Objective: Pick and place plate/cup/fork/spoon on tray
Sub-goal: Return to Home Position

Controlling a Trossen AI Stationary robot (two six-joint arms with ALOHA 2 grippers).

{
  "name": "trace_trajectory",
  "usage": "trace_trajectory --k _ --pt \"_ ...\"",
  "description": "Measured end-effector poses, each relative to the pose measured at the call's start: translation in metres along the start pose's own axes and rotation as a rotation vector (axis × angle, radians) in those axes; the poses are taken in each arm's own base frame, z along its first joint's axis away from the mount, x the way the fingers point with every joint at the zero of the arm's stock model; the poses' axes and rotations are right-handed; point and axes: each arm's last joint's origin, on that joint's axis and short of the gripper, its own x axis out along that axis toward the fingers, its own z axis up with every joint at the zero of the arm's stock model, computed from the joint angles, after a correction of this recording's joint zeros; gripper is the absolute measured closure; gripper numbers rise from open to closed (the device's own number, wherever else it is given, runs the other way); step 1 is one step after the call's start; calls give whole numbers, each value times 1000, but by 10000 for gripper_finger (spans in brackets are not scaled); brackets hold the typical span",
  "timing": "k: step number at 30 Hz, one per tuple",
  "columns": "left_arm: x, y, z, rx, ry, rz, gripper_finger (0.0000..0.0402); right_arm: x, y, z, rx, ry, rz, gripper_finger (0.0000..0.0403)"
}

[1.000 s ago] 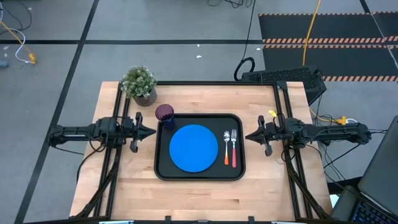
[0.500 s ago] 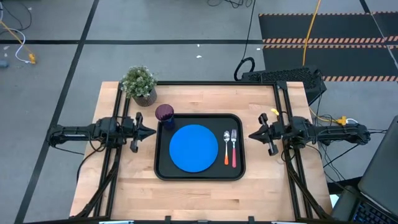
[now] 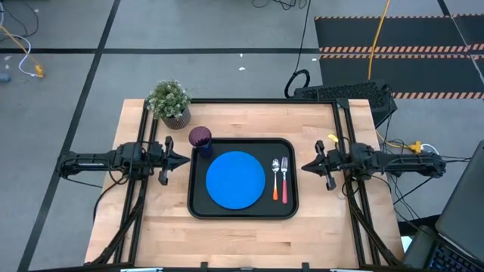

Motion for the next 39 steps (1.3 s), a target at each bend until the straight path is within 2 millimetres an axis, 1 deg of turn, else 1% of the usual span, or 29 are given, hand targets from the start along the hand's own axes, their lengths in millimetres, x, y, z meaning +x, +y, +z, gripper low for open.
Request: trace_trajectory --k 1,4,5,7,12,16,33,39 --pt "0 0 0 -1 0 0 387 -2 0 -2 5 22 -2 403" --pt "0 0 0 7 0 0 387 -9 2 5 2 -32 -2 403" --pt "0 0 0 9 0 0 387 -10 2 5 4 -29 -3 403" --pt "0 0 0 9 1 0 387 -9 1 -2 12 5 -15 403" --pt "0 0 -1 8 8 4 387 -9 0 5 -13 -88 -51 403" --pt "1 0 -1 8 14 5 387 -9 0 5 -23 -94 -49 403" --pt "1 0 -1 15 16 5 387 -8 0 5 75 -95 -45 403" --pt "1 0 -2 70 17 4 387 -8 0 5 75 -95 -45 403"
